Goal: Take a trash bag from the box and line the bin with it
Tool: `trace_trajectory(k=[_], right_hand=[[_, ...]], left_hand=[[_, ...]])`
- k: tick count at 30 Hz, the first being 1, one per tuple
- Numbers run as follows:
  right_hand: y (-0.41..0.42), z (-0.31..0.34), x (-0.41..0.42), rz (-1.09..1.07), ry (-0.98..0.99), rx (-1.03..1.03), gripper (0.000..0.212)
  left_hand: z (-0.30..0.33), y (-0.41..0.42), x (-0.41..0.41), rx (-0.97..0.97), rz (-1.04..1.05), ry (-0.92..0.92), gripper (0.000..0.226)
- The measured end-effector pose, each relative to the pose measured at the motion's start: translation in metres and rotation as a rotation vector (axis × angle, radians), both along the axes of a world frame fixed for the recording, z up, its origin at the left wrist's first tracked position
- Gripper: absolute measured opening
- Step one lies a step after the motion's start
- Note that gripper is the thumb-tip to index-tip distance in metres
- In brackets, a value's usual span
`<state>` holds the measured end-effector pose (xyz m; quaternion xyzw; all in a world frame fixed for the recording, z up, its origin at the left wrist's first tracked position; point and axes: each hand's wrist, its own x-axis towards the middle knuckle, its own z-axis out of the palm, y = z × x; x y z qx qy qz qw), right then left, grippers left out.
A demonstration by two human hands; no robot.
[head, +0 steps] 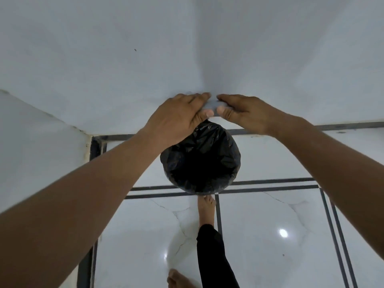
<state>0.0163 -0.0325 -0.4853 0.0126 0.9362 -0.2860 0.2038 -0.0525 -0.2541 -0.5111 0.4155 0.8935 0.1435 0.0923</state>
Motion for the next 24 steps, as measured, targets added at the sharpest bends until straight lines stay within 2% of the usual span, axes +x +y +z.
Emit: trace_trajectory(k=[3, 7, 10, 13, 15, 18, 22, 24], right_hand=[[-0.014, -0.007, 0.029, 0.095, 0.001, 0.097, 0.074], [-0.035, -0.054, 0.085, 0.175, 0.060, 0.260, 0.091], [-0.049, -0.094, 0.121, 0.165, 0.074, 0.297, 0.087], [-0.058, -0.123, 0.146, 0.170, 0.101, 0.331, 0.082], [-0.063, -0.130, 0.153, 0.164, 0.051, 0.333, 0.075], [-0.076, -0.120, 0.158, 0.044, -0.021, 0.323, 0.060], [-0.081, -0.064, 0.131, -0.088, -0.082, 0.256, 0.062], [-0.084, -0.019, 0.117, -0.120, -0.038, 0.204, 0.064]], left_hand=[[-0.013, -0.015, 0.031, -0.031, -0.062, 0.004, 0.075], [-0.044, -0.034, 0.081, -0.121, -0.099, 0.023, 0.083], [-0.078, -0.042, 0.110, -0.252, -0.148, 0.089, 0.080], [-0.105, -0.047, 0.130, -0.356, -0.154, 0.027, 0.077], [-0.109, -0.044, 0.147, -0.362, -0.109, -0.033, 0.070], [-0.092, -0.036, 0.167, -0.336, 0.041, -0.132, 0.062], [-0.031, -0.015, 0.157, -0.335, 0.162, -0.151, 0.061], [0.008, -0.015, 0.151, -0.337, 0.233, -0.088, 0.067]])
